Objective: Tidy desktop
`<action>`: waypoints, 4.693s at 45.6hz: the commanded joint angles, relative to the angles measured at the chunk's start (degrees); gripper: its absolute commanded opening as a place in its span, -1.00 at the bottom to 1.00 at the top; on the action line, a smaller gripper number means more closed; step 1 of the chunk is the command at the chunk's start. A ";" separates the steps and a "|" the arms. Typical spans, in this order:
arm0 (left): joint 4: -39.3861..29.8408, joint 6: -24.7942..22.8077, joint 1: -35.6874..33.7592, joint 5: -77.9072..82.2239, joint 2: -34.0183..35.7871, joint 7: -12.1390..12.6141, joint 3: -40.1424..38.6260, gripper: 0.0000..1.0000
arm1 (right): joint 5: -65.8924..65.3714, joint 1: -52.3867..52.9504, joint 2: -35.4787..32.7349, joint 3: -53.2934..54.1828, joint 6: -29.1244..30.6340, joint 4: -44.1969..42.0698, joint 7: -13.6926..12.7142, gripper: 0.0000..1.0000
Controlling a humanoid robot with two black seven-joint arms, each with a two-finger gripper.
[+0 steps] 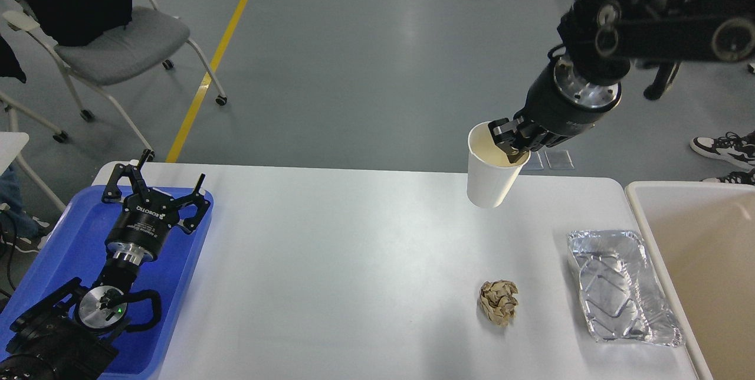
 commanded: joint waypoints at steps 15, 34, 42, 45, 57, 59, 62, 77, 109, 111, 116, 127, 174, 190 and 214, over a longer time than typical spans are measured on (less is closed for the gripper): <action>0.00 0.00 0.03 0.00 -0.06 -0.08 0.04 0.98 | -3.09 10.40 -6.09 -3.92 8.04 -0.75 -0.44 -1.00; 0.00 0.00 -0.06 0.00 -0.06 -0.17 0.13 0.98 | -2.04 -9.97 -27.09 -5.52 -18.93 -17.97 -0.62 -1.00; 0.00 0.00 -0.06 0.00 -0.06 -0.17 0.13 0.98 | -2.04 -24.56 -35.09 5.90 -33.35 -18.59 -0.53 -1.00; 0.00 0.00 -0.06 0.00 0.02 -0.17 0.13 0.98 | -1.17 -31.41 -36.85 12.23 -40.02 -18.68 -0.62 -1.00; 0.00 0.00 -0.06 0.00 -0.06 -0.17 0.13 0.98 | 6.83 -53.04 -34.58 29.72 -59.98 -22.71 -0.53 -1.00; 0.00 0.00 -0.06 0.00 -0.06 -0.17 0.13 0.98 | 7.71 -56.46 -33.09 33.24 -62.62 -24.64 -0.53 -1.00; 0.00 0.00 -0.06 0.00 -0.06 -0.17 0.13 0.98 | 8.33 -61.74 -31.07 39.12 -65.35 -29.21 -0.53 -1.00; 0.00 0.00 -0.06 0.00 -0.06 -0.17 0.13 0.98 | 8.51 -76.69 -20.07 63.21 -62.64 -57.43 -0.53 -1.00; 0.00 0.08 -0.06 0.00 -0.06 -0.17 0.13 0.98 | 25.47 -92.34 -19.72 69.11 -40.48 -66.75 -1.94 -1.00; 0.00 0.08 -0.06 0.00 -0.06 -0.17 0.13 0.98 | 25.73 -92.60 -19.72 69.64 -40.66 -66.75 -1.94 -1.00; 0.00 0.08 -0.06 0.00 -0.06 -0.17 0.13 0.98 | 25.82 -93.48 -19.54 70.87 -40.75 -67.37 -2.03 -1.00; 0.00 0.00 -0.06 0.00 -0.06 -0.17 0.13 0.98 | 25.91 -95.68 -17.70 70.96 -40.92 -69.39 -2.55 -1.00; 0.00 0.08 -0.06 0.00 -0.06 -0.17 0.13 0.98 | 25.65 -99.46 -16.12 71.49 -40.31 -69.22 -2.11 1.00; 0.00 0.08 -0.06 0.00 -0.06 -0.17 0.13 0.98 | 20.99 -90.33 -17.96 71.13 -35.91 -67.46 -2.55 1.00; 0.00 0.08 -0.06 0.00 -0.06 -0.17 0.22 0.98 | -0.98 -71.87 -30.88 69.03 -36.53 -36.88 -3.43 1.00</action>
